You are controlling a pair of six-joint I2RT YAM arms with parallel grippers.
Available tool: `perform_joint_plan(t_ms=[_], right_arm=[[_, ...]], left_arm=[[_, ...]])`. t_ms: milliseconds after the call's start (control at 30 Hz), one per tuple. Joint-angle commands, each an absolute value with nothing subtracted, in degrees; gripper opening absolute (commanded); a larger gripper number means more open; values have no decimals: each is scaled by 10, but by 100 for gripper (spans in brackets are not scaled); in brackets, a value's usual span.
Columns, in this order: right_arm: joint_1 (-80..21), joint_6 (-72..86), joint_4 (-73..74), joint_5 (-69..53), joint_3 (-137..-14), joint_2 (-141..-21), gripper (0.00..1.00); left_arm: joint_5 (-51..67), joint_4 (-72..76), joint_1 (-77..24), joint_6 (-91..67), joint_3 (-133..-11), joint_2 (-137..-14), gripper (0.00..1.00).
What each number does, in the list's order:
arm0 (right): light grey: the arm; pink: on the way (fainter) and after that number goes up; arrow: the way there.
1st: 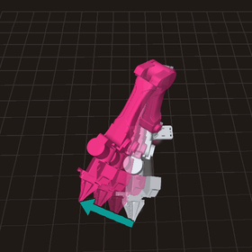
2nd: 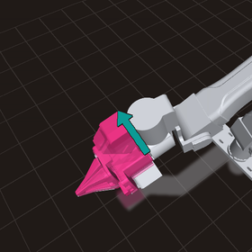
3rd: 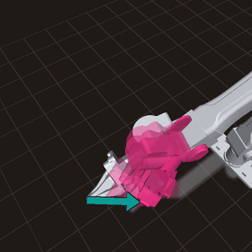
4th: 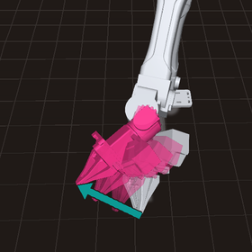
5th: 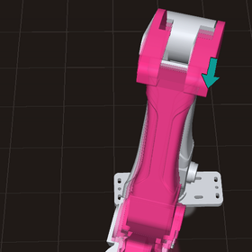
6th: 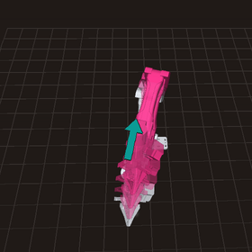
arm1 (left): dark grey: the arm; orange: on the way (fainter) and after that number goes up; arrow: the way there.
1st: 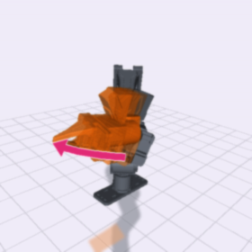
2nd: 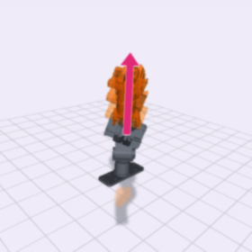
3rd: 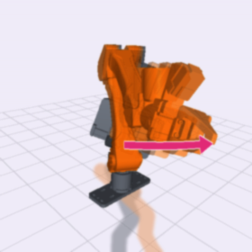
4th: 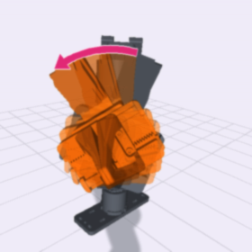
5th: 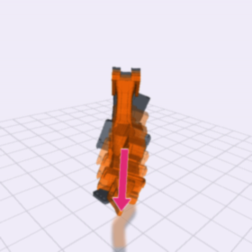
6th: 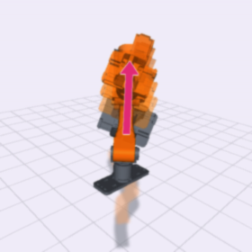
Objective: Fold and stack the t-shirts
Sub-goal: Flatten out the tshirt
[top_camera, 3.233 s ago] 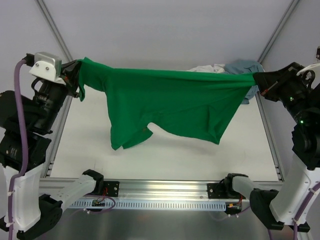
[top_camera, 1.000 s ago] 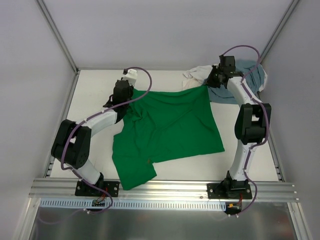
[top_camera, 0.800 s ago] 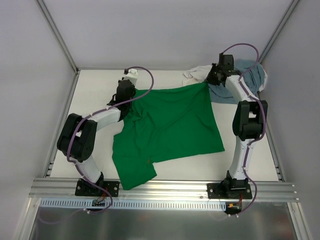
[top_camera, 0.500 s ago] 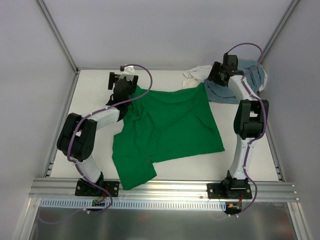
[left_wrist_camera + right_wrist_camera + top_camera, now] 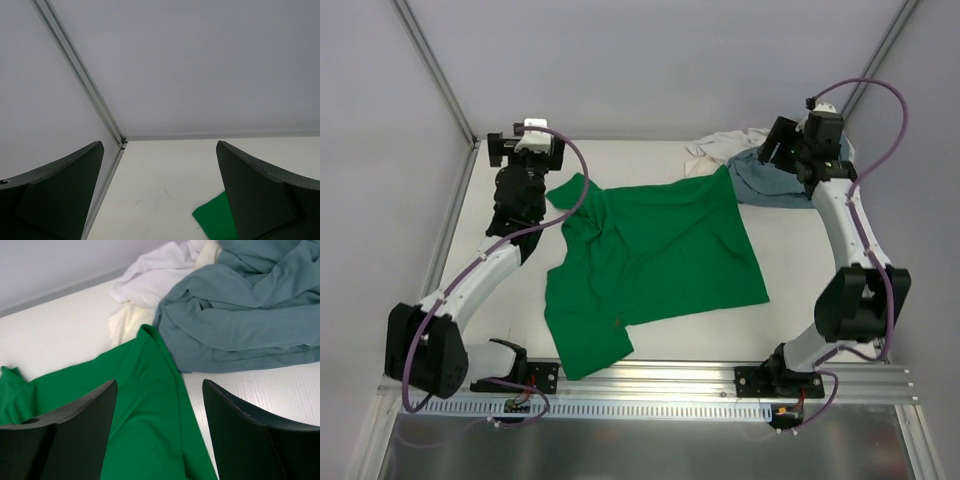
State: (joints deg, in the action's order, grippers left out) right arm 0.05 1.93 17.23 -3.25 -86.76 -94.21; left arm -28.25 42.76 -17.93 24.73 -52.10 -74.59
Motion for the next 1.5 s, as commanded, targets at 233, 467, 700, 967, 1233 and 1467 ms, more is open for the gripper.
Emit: perform_joint_plan(t_ms=[233,467,700,967,1233,1467], right_arm=[[-12,26,231,-49,-679,-696,76],[-34,44,278,-76,-641,-679,76],[-33,28,312,-68,-694,-696,76],[-33,20,345,-59,-761,-743,76],[-33,17,352,-77,-836,-827,76],[-33,45,339,-108,-885,-900,76]], left_arm=[[-120,-218,-178,-111,-680,-731,99],[-71,-330,-177,-164,-763,-859,96],[-149,-384,-159,-220,-853,-1011,97],[-99,-281,-100,-238,-825,-1035,95],[43,-122,-4,-324,-765,-1051,87],[140,-69,9,-323,-823,-1128,79]])
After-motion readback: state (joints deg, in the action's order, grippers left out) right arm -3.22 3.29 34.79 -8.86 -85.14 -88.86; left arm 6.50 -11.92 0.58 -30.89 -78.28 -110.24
